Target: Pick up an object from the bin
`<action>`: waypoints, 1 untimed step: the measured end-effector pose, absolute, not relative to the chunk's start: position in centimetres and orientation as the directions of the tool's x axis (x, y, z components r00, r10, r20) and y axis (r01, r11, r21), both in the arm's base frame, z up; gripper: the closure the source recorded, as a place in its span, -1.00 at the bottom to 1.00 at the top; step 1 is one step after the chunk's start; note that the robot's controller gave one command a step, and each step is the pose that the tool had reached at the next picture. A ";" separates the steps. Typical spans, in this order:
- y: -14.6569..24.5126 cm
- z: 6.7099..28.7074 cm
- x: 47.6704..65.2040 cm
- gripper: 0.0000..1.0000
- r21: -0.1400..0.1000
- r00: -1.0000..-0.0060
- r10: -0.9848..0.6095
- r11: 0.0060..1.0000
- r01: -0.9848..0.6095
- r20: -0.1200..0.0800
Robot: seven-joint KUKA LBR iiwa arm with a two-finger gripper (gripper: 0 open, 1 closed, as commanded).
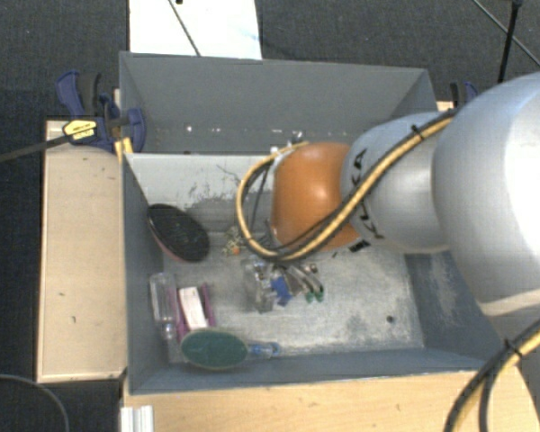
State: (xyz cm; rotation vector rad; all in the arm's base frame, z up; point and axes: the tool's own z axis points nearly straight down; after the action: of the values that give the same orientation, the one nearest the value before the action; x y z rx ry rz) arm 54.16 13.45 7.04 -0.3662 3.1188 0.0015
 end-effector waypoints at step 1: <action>16.9 9.2 56.1 1.00 0.000 -0.863 -0.506 0.863 -0.506 -0.006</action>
Offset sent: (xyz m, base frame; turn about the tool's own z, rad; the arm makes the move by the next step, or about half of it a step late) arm 0.0180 0.0338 0.0202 -0.2970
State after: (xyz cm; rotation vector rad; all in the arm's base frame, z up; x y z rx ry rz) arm 56.09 16.91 9.17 -0.8213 3.0259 0.0021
